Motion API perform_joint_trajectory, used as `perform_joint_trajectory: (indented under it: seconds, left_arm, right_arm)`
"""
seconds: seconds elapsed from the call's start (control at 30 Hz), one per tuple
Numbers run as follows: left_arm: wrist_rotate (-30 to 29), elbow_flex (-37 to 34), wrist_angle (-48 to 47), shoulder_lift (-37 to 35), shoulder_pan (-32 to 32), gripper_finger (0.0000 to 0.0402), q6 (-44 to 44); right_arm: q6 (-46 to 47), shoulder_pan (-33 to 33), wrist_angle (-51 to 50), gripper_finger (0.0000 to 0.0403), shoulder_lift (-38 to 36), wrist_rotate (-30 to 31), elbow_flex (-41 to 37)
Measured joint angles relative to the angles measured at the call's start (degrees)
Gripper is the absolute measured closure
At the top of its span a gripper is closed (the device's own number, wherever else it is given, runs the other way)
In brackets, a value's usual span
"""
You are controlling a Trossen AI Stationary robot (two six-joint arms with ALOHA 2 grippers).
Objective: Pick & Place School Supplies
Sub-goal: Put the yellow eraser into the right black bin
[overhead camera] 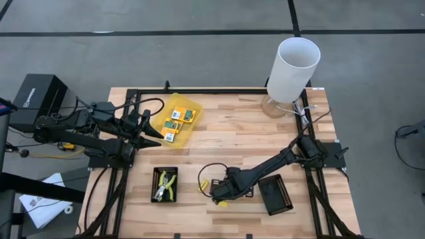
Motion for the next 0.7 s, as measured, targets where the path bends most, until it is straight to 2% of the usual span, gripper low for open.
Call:
perform_joint_trajectory:
  seconds: [0.23,0.4,0.57,0.7]
  left_arm:
    - [0.2,0.0,-0.28,-0.02,0.02,0.0273,0.26]
    - [0.27,0.0,-0.35,-0.02,0.0,0.0273,0.33]
    - [0.37,0.0,-0.46,-0.02,0.02,0.0273,1.13]
    - [0.37,0.0,-0.47,-0.02,0.02,0.0273,1.3]
  right_arm:
    - [-0.06,-0.01,2.34,0.0217,2.1,-1.82,0.15]
    - [-0.02,-0.28,0.54,0.0223,1.48,-2.16,0.22]
    - [-0.03,-0.34,-0.45,0.0253,1.5,-2.55,0.19]
    - [-0.04,-0.32,-0.82,0.0292,1.5,-2.7,0.09]
